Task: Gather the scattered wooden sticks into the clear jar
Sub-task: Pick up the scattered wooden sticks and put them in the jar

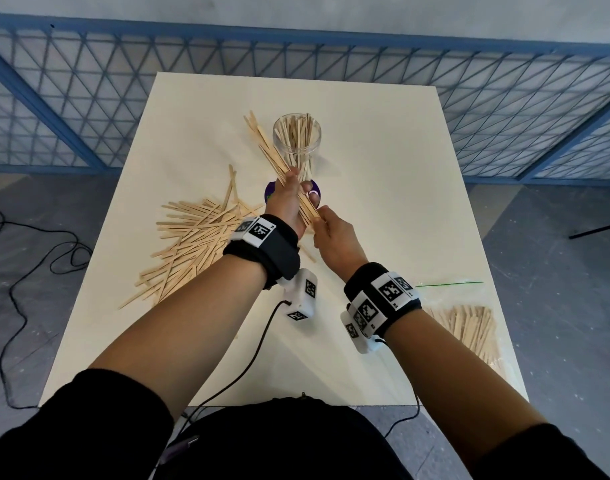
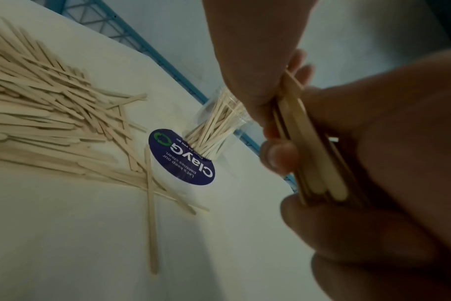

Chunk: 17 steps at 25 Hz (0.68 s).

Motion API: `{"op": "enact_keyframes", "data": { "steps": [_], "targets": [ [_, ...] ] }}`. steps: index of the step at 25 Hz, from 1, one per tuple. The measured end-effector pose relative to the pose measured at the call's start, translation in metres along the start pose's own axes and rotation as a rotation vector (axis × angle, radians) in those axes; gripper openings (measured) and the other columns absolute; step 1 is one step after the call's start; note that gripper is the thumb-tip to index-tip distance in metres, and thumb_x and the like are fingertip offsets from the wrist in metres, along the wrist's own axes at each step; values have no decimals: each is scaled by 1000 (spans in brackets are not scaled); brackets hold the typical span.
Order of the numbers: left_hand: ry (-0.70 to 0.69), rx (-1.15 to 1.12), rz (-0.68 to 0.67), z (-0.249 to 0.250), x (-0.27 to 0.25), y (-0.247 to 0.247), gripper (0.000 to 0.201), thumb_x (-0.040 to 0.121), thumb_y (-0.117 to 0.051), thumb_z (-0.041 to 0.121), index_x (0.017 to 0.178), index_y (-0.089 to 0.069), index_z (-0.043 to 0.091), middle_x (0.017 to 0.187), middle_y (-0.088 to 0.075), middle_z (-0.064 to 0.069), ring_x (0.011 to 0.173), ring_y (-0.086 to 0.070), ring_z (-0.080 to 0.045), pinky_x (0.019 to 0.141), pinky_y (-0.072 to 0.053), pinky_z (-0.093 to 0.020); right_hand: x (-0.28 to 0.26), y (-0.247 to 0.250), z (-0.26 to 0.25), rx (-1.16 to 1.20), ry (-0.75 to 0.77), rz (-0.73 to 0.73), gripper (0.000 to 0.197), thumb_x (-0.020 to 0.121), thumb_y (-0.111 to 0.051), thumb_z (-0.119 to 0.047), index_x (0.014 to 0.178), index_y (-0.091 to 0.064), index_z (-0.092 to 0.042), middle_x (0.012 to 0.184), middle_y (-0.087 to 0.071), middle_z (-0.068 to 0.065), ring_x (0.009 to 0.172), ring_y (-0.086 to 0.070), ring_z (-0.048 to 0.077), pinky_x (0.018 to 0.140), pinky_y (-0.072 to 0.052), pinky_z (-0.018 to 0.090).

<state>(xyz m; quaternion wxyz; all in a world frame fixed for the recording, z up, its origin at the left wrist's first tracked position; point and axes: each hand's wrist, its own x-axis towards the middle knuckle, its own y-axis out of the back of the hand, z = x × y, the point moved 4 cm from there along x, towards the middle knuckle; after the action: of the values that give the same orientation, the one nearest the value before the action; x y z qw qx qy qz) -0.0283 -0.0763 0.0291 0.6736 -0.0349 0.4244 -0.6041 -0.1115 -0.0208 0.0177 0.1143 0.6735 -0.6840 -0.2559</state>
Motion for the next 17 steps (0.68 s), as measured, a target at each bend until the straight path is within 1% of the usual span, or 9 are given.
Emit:
{"op": "enact_keyframes", "data": {
  "steps": [2, 3, 5, 7, 9, 11, 12, 14, 17],
  "targets": [
    [-2, 108, 5, 2, -2, 1, 19, 102, -30, 31, 104, -46, 20, 61, -35, 4, 32, -36, -5, 39, -37, -13, 0, -1, 3, 10, -10, -49, 23, 98, -36, -22, 99, -56, -11, 72, -56, 6, 61, -50, 18, 57, -43, 17],
    [-9, 187, 16, 3, -3, 2, 20, 101, -29, 33, 104, -46, 21, 60, -33, 5, 32, -32, -4, 37, -33, -11, 1, 2, 6, 13, -27, -49, 24, 98, -37, -24, 92, -56, -11, 73, -58, 5, 60, -51, 16, 53, -42, 16],
    [-28, 379, 16, 7, -7, 5, 26, 101, -28, 38, 93, -50, 25, 60, -32, 6, 40, -27, -6, 36, -26, -11, 10, 17, 6, 49, -30, 32, 23, 97, -39, -24, 91, -56, -9, 82, -61, 6, 67, -56, 20, 61, -47, 30],
    [-37, 575, -37, 6, -14, 6, 32, 99, -27, 43, 81, -48, 28, 60, -32, 5, 46, -27, -8, 39, -23, -13, 20, 38, -8, 50, 56, 161, 22, 97, -40, -20, 106, -55, -6, 93, -60, 4, 79, -57, 22, 71, -45, 32],
    [-55, 734, -108, -2, -22, 7, 35, 98, -28, 45, 76, -46, 26, 60, -35, 5, 48, -29, -10, 41, -22, -14, 32, 58, -35, 1, 191, 258, 31, 97, -40, -17, 123, -47, -2, 107, -57, 5, 87, -53, 17, 77, -39, 21],
    [-75, 824, -191, -10, -28, 7, 35, 97, -31, 46, 72, -43, 25, 60, -37, 4, 48, -29, -10, 39, -21, -13, 42, 71, -60, 25, 285, 300, 39, 97, -38, -16, 133, -37, 0, 121, -54, 10, 85, -53, 16, 73, -38, 17],
    [-82, 848, -225, -14, -31, 7, 35, 97, -33, 46, 70, -42, 25, 59, -37, 3, 47, -28, -10, 39, -20, -13, 47, 74, -68, 58, 302, 312, 40, 97, -37, -17, 134, -35, 0, 121, -54, 11, 83, -53, 17, 72, -40, 17],
    [-84, 872, -277, -16, -33, 5, 34, 96, -38, 42, 68, -39, 23, 58, -36, 2, 47, -24, -11, 39, -18, -15, 52, 75, -76, 114, 296, 313, 37, 97, -35, -15, 132, -37, -1, 106, -57, 7, 74, -56, 17, 69, -45, 20],
    [-69, 910, -320, -16, -33, 4, 33, 96, -41, 39, 67, -38, 23, 59, -33, 2, 47, -22, -10, 40, -18, -17, 52, 72, -72, 131, 264, 302, 25, 97, -34, -11, 112, -53, -5, 74, -57, -3, 52, -49, 0, 54, -42, 17]
  ]
}}
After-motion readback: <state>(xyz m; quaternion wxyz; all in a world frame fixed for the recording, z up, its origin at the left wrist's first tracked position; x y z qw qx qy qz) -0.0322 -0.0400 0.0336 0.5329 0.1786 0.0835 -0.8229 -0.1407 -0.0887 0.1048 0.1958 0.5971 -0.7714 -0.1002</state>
